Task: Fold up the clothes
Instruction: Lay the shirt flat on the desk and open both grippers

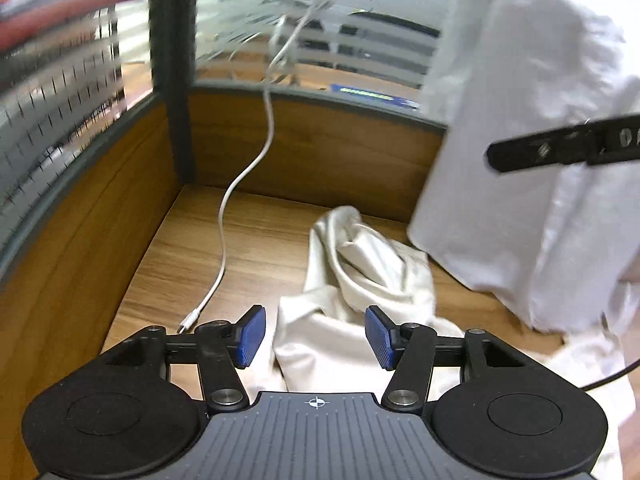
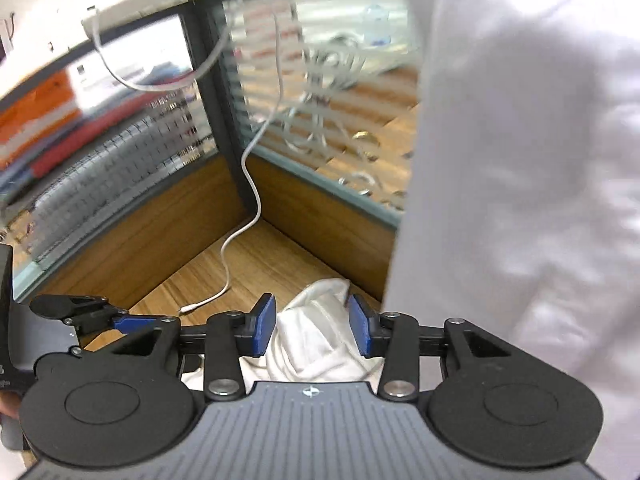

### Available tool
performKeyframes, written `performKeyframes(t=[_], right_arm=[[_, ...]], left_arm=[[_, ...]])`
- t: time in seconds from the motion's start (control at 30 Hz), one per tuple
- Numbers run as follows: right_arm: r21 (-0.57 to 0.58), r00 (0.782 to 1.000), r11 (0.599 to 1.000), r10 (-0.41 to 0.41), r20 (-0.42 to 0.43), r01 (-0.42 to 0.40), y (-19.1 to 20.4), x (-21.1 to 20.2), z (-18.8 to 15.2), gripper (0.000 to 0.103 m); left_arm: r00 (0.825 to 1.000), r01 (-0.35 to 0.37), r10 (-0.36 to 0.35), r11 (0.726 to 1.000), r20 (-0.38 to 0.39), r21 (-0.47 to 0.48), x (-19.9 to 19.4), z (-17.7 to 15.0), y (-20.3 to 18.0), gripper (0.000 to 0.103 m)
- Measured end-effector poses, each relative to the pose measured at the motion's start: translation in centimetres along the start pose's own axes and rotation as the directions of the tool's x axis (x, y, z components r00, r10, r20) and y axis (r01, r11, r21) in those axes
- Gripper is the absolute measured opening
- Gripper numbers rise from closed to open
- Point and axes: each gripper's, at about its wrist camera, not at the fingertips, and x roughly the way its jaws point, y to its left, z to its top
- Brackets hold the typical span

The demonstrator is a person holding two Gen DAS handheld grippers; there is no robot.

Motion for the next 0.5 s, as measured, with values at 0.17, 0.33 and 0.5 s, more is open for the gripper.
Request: performKeyframes(t=[0.17, 0.33, 0.5], right_arm=[[0.001, 0.999, 0.999, -0.049, 0.024, 0.048, -0.9, -6.6, -2.5, 0.048], [0.038, 0.995, 0.994, -0.100, 0.003, 0.100, -2.2, -13.2, -8.1, 0.049], [0.105, 0.990, 0.985, -0.137, -0.031, 0.139, -2.5, -17.9, -15.5, 0.049]], left_arm=[[0.999, 0.052, -0.053, 0.998, 0.009, 0.046, -3.9, -1.9, -0.5, 0.058], [0.997, 0.071, -0.070, 0.994, -0.013, 0.083, -6.6, -4.4, -1.0, 0.059], [0.995, 0.092, -0.088, 0.994, -0.053, 0.066, -9.0, -7.6, -1.0, 0.059]])
